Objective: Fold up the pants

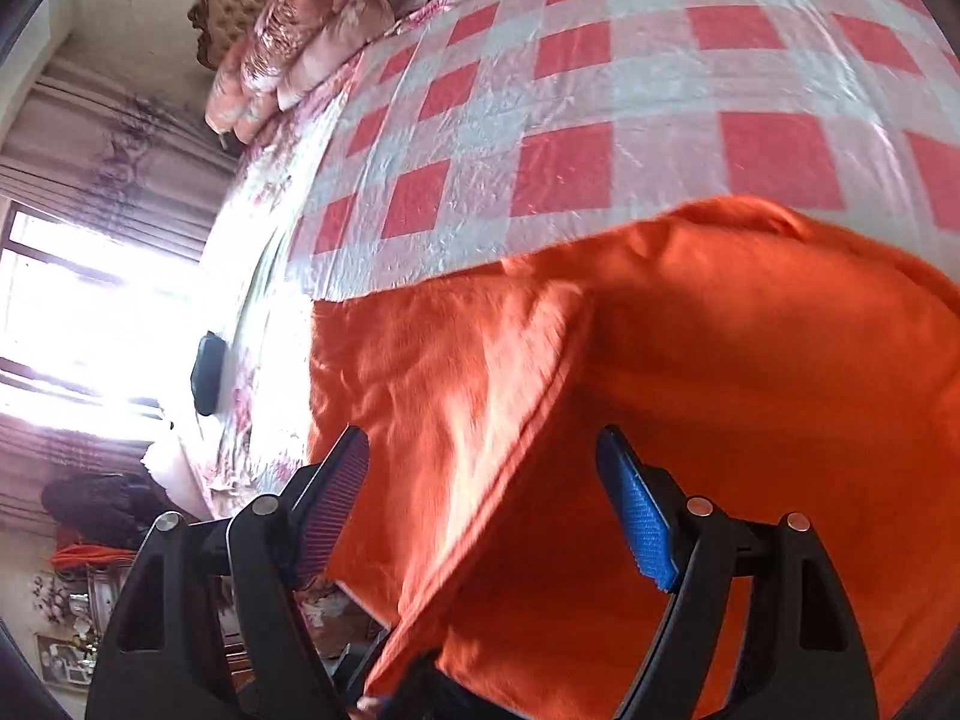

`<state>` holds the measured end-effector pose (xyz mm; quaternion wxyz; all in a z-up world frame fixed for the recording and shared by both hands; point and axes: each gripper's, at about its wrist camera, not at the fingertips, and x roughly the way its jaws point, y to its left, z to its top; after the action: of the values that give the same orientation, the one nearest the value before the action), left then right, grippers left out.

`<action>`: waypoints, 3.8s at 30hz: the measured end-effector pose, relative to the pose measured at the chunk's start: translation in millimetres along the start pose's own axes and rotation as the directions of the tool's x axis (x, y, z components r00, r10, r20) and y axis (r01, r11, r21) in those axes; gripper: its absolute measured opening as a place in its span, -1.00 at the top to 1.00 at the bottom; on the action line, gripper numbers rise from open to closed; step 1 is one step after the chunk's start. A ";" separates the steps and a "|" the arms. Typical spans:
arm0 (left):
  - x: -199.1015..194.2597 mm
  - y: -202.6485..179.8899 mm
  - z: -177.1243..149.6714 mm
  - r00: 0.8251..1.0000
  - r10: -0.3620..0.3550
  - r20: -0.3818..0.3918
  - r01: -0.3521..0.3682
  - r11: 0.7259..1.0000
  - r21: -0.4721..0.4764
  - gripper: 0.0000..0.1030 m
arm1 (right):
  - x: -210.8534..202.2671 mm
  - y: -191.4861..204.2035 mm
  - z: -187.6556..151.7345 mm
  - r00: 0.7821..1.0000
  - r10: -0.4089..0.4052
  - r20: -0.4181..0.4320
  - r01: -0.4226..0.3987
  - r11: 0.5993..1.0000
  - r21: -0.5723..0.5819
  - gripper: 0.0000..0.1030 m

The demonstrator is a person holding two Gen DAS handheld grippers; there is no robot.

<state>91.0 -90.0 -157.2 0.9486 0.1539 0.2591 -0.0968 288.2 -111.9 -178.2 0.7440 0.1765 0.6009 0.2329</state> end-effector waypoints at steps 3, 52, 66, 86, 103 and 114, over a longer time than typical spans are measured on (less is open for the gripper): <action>-2.6 2.4 -3.3 1.000 -0.007 -0.005 0.006 1.000 -0.010 0.78 | 9.8 5.4 8.2 1.000 -0.028 0.014 0.028 0.999 -0.016 -0.12; -19.4 -41.9 -11.3 0.944 -0.298 -0.139 0.307 0.950 0.046 0.27 | -65.0 -27.2 -42.0 0.819 -0.418 0.393 0.477 0.877 -0.062 0.39; 31.9 143.6 -65.0 0.959 -0.165 -0.229 0.050 0.898 -0.437 0.80 | 0.4 20.7 -167.4 0.779 -0.448 0.438 0.574 0.791 -0.213 0.38; 123.1 168.5 3.0 0.925 -0.156 -0.346 0.011 0.921 -0.388 0.76 | -3.1 3.8 -170.2 0.767 -0.470 0.436 0.583 0.795 -0.170 -0.24; 61.4 117.5 -42.4 0.952 -0.079 -0.296 -0.015 0.953 -0.304 -0.12 | -14.4 0.5 -165.6 0.726 -0.489 0.484 0.597 0.797 -0.090 -0.58; 56.6 121.4 -43.3 0.961 -0.075 -0.265 -0.012 0.950 -0.312 -0.09 | -1.3 2.3 -162.8 0.718 -0.488 0.496 0.616 0.778 -0.125 -0.46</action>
<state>151.0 32.3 -192.7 0.9143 0.0105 0.4020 -0.0480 128.7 -113.5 -211.0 0.9113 -0.0730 0.4037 0.0350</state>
